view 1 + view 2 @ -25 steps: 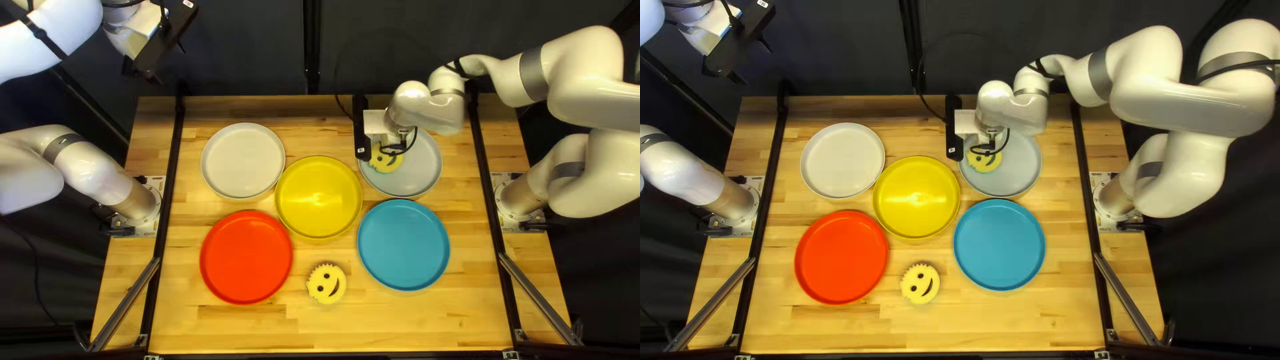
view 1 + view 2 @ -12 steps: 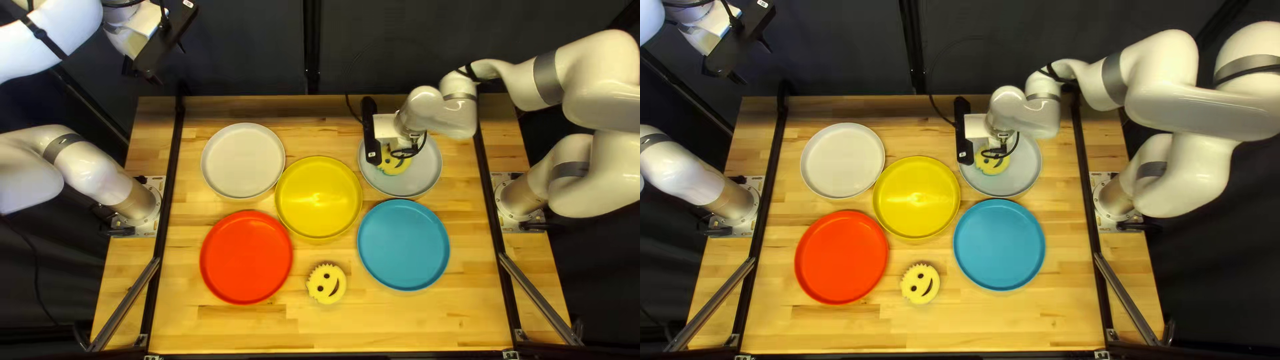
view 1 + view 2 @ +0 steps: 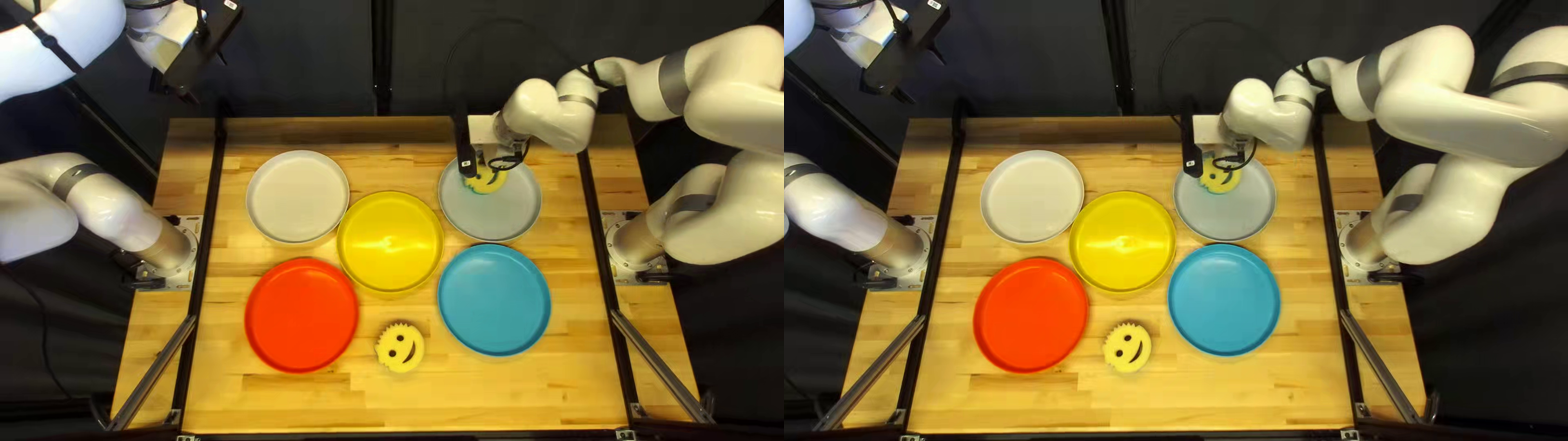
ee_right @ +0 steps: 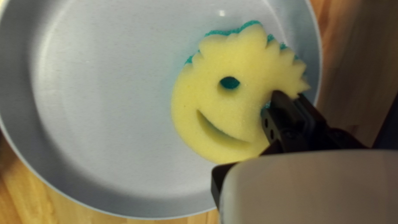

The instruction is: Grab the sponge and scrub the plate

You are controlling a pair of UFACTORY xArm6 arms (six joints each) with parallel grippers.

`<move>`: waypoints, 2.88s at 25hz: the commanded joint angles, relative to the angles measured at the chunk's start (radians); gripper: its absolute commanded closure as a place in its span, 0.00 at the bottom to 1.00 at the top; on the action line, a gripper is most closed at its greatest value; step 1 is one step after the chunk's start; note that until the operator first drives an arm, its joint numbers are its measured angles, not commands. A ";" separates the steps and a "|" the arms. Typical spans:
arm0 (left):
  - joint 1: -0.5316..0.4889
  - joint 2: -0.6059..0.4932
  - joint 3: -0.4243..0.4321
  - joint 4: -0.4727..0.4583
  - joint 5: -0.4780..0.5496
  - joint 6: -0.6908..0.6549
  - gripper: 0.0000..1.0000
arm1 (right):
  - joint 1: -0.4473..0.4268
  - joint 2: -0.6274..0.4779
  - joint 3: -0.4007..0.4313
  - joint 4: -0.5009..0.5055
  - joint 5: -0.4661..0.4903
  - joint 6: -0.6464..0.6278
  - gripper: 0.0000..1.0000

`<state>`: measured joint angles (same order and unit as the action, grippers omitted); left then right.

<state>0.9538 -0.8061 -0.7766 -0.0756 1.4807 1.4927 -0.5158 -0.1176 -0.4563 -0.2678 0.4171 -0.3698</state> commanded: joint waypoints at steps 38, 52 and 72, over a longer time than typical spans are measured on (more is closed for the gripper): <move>0.000 0.000 0.000 0.000 0.000 0.000 0.00 | -0.063 -0.062 0.078 -0.068 0.000 -0.073 1.00; 0.000 0.000 0.000 0.000 0.000 0.000 0.00 | 0.087 -0.235 0.240 -0.132 0.034 0.083 1.00; 0.000 0.000 0.000 0.000 0.000 0.000 0.00 | 0.050 -0.014 0.047 -0.090 -0.006 -0.021 1.00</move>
<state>0.9538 -0.8061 -0.7766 -0.0756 1.4807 1.4927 -0.4286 -0.1646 -0.3745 -0.3869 0.4180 -0.3367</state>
